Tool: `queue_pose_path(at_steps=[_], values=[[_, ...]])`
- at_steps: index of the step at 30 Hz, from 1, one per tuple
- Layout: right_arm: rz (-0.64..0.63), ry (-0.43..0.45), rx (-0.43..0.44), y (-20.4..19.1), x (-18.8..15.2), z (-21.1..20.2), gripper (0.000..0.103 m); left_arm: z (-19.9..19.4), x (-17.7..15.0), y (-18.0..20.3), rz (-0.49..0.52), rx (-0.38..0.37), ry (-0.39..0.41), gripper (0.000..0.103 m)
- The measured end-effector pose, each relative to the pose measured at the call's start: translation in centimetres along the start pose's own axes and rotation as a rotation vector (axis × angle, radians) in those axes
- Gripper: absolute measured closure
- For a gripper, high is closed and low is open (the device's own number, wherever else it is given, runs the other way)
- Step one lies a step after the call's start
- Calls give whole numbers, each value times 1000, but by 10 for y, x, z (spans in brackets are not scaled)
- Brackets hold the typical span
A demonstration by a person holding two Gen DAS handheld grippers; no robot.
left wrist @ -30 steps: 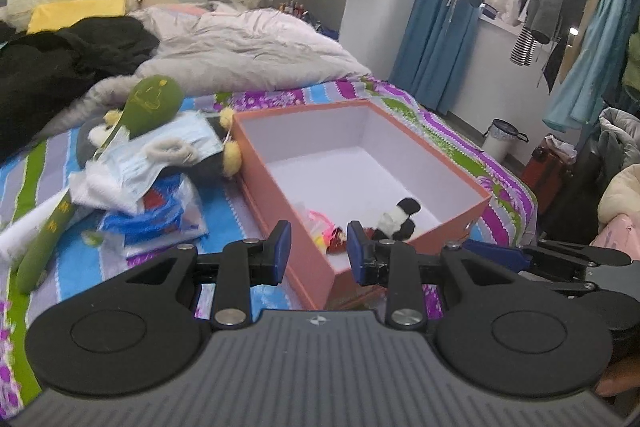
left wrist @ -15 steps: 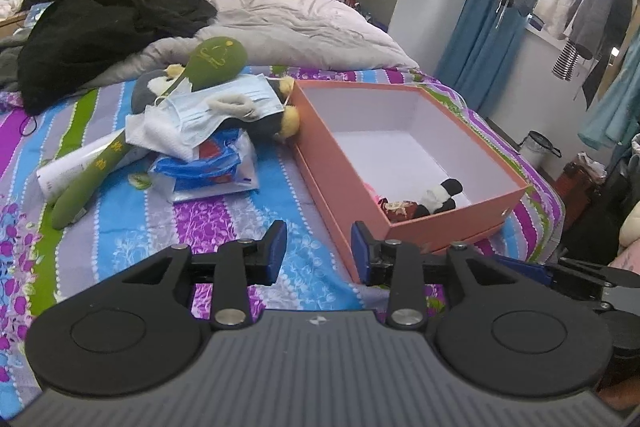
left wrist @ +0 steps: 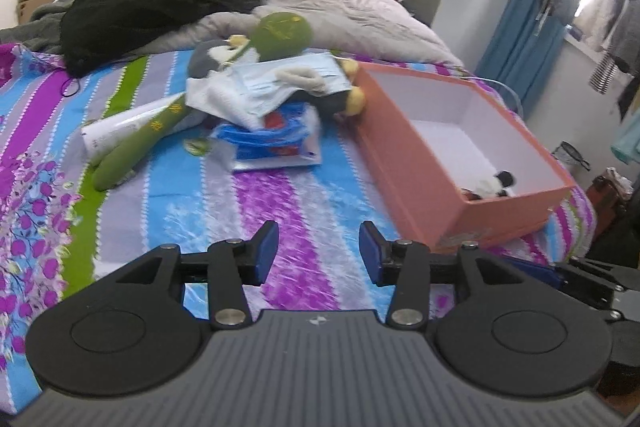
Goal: Organize soft objects
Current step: 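Withdraw both open tools from the box toward the pile, then grasp the white tissue with left tool while right tool grasps the mask loop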
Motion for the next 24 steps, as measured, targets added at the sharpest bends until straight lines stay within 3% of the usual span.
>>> queue_pose_path(at_steps=[6, 14, 24], values=[[-28, 11, 15, -20, 18, 41, 57, 36, 24, -52, -12, 45, -9, 52], [38, 57, -15, -22, 64, 108, 57, 105, 61, -101, -30, 59, -6, 52], [79, 117, -11, -21, 127, 184, 57, 178, 92, -159, -186, 79, 47, 52]])
Point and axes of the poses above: each gripper's, at about its wrist camera, not at the fingertips, and z roughly the way its jaws point, y to its right, x to its top, the point moved 7 cm from there along z, roughly the way its jaws point, and after that the axes turned 11 degrees about -x, right-handed, at the moved point
